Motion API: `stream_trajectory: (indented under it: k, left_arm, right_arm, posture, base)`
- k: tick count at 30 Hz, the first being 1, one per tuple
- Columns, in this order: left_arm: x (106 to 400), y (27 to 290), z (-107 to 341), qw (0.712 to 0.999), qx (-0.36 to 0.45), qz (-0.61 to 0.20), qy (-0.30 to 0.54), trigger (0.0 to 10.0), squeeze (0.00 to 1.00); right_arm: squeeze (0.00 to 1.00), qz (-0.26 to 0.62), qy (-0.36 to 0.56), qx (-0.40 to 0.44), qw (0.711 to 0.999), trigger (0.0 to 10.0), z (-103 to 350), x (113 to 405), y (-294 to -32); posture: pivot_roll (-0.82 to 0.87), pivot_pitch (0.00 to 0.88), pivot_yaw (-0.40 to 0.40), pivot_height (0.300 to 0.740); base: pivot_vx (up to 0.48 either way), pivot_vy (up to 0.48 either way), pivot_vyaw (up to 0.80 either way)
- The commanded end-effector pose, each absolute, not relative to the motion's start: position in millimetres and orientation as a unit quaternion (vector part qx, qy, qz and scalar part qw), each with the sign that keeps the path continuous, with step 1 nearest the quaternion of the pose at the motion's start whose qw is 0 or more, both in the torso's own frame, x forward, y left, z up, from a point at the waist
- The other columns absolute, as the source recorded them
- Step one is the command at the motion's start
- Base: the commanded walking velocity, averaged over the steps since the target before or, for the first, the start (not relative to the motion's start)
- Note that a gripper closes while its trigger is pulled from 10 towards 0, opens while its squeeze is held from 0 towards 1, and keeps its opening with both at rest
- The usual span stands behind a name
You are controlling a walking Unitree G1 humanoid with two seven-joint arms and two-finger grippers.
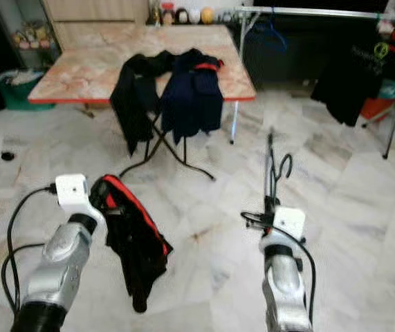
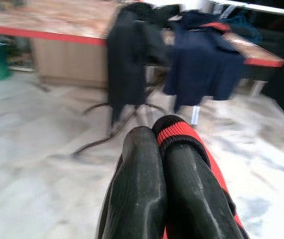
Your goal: Hang hanger
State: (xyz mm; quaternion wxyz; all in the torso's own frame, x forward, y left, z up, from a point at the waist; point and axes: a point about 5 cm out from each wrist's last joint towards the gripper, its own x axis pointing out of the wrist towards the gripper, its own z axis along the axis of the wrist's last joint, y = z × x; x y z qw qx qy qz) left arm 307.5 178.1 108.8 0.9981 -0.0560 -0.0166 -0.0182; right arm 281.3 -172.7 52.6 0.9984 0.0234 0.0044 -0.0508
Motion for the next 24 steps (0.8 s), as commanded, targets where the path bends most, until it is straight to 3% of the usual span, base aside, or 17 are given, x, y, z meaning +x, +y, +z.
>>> stream_trajectory:
  k: [1,24]
  left_arm:
    - [310.3,172.1,118.8,0.998,-0.054,-0.025,-0.037,10.0,0.0]
    - [312.1,170.4,121.9,0.998,-0.051,-0.027,-0.039,10.0,0.0]
  right_arm:
    - [0.0,-0.056,-0.002,0.016,0.998,10.0,55.6,281.2,-179.0]
    - [0.0,-0.057,-0.003,0.016,0.998,10.0,56.9,282.7,-178.2]
  posture:
    - [0.05,0.0,0.006,0.74]
    - [0.06,0.0,0.014,0.74]
  base:
    - [0.0,0.341,0.0]
    - [0.0,0.348,0.0]
